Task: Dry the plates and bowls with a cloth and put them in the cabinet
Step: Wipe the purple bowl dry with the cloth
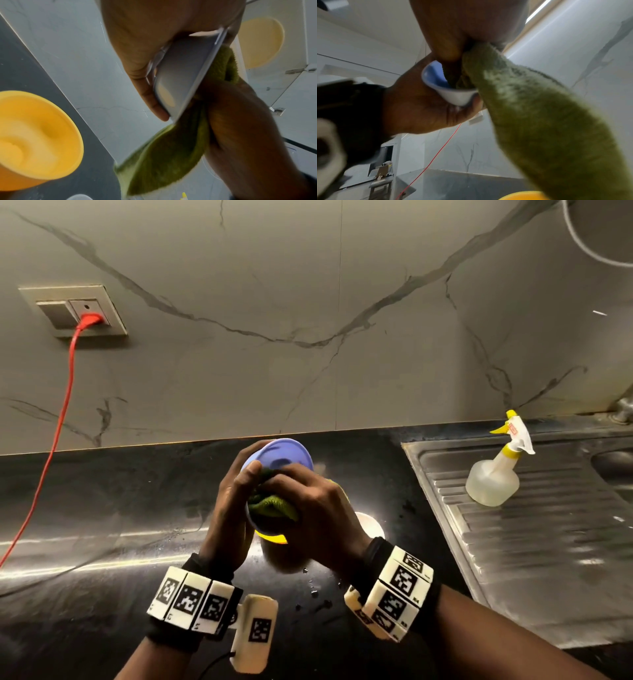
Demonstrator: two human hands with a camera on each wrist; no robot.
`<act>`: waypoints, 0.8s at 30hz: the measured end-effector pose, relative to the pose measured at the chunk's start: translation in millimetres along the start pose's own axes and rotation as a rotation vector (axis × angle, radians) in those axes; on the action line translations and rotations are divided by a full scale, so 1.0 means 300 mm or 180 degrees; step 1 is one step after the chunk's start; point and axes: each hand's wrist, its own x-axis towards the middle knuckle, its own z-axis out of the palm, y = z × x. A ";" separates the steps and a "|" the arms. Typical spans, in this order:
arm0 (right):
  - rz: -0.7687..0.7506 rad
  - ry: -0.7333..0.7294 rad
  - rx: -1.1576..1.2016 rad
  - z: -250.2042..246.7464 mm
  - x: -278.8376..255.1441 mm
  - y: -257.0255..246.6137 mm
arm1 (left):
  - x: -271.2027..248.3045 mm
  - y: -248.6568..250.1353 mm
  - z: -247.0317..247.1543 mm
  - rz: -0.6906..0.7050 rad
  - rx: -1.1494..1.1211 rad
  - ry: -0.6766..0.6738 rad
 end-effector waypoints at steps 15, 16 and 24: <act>0.0373 0.0064 -0.0172 0.016 0.031 0.011 | 0.022 0.002 0.006 0.0334 0.0272 0.0326; 0.0537 0.0023 0.0014 0.017 0.023 0.002 | 0.022 0.000 0.005 0.0358 0.0295 0.0360; 0.1501 0.0682 0.1956 -0.007 0.081 -0.059 | 0.038 0.002 0.031 0.0582 0.0482 0.0314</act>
